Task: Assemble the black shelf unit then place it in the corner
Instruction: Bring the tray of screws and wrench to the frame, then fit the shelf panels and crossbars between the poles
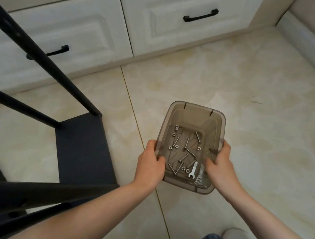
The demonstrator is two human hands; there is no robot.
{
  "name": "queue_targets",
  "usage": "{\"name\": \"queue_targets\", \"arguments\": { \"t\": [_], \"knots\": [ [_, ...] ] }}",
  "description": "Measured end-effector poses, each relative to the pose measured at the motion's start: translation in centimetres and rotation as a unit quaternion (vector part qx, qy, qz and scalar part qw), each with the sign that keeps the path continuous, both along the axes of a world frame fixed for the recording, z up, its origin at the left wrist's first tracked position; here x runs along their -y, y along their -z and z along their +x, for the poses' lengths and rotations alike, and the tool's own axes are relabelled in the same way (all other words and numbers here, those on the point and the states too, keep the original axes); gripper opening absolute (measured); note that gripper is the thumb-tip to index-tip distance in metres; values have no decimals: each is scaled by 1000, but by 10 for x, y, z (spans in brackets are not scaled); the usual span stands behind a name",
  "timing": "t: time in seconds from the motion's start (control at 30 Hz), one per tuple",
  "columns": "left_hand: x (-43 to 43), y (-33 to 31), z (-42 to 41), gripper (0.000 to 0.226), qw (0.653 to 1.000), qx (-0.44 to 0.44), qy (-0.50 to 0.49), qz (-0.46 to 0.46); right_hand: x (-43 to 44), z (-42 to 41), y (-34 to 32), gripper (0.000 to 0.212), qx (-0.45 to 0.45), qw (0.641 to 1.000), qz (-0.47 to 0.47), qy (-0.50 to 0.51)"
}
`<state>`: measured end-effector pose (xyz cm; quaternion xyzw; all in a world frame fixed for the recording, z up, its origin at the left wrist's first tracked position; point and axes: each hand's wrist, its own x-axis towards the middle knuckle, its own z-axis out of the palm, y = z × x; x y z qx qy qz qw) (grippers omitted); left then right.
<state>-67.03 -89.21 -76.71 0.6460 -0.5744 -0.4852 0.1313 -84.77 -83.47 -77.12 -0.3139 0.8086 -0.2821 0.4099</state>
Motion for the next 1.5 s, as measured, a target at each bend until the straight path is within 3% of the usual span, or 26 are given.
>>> {"name": "queue_targets", "arguments": {
  "t": [0.23, 0.37, 0.5, 0.8, 1.07, 1.37, 1.5],
  "knots": [
    [7, -7, 2, 39, 999, -42, 20, 28, 13, -12, -2, 69, -8, 1000, 12, 13],
    [2, -19, 17, 49, 997, -38, 41, 46, 16, -16, -16, 80, -59, 998, 26, -17],
    [-7, -40, 43, 53, 997, 5, 49, 54, 21, -18, -47, 72, -153, 983, 21, -104],
    [-47, -113, 109, 39, 987, 28, 112, 115, 60, 16, -142, 59, -253, 918, -6, -305],
    [-84, -212, 158, 29, 982, 51, 150, 98, 69, 91, -227, 56, -272, 865, -76, -415],
    [-114, -289, 212, 28, 978, 122, 123, 119, 41, 143, -291, 51, -232, 855, -125, -446],
    [-114, -312, 233, 25, 989, 35, 64, 127, 23, 153, -315, 51, -224, 845, -121, -470]
  ]
}}
